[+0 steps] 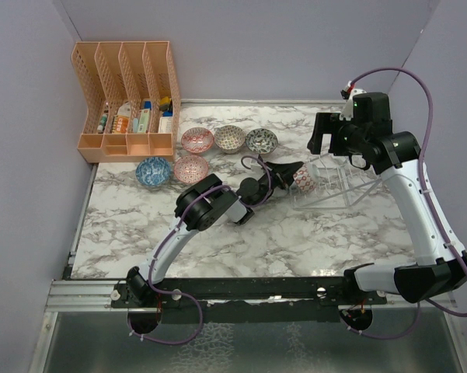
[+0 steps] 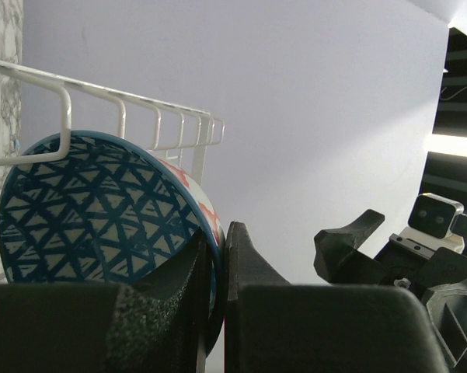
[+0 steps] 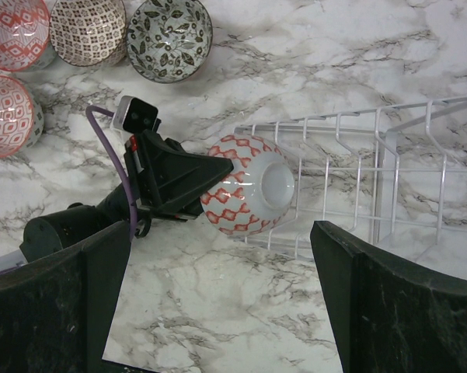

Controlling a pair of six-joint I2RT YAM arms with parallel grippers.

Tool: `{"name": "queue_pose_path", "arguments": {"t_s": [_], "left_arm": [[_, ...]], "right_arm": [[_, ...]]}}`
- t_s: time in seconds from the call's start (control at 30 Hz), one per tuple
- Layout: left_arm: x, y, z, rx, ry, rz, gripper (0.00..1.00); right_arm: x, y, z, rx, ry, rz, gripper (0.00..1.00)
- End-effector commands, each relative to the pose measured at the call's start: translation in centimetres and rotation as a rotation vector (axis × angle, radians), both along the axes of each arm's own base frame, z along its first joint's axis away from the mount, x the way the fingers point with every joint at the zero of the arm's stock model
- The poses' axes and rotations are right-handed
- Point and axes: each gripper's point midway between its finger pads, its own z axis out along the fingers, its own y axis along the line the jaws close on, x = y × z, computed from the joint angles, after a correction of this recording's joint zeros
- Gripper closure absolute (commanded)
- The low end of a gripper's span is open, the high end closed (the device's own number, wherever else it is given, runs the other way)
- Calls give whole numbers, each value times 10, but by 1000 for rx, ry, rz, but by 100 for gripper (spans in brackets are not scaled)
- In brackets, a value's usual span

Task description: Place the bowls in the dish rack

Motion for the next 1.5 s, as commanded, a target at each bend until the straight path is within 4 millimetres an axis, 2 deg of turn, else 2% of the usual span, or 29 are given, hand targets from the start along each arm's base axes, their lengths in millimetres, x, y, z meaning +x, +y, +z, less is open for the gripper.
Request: {"name": "queue_pose_path", "arguments": {"t_s": [0.0, 0.2, 0.33, 0.53, 0.8, 1.03, 1.47], "left_arm": [[-26, 13, 20, -140, -104, -39, 88], [-28, 14, 10, -124, -85, -46, 64], [-30, 15, 9, -117, -80, -54, 55], [-33, 16, 15, -119, -86, -65, 55], [-38, 15, 41, -82, -133, -91, 52], [-38, 8, 55, -34, -163, -122, 52], [-38, -6, 45, 40, -147, -190, 43]], "right_arm": [[3, -3, 1, -18, -10, 2, 0], [4, 0, -2, -10, -2, 13, 0], [5, 2, -1, -6, -2, 18, 0], [4, 2, 0, 0, -5, 20, 0], [1, 3, 7, 15, -22, 19, 0], [-2, 3, 10, 23, -29, 23, 0], [-4, 3, 16, 22, -43, 31, 1]]}}
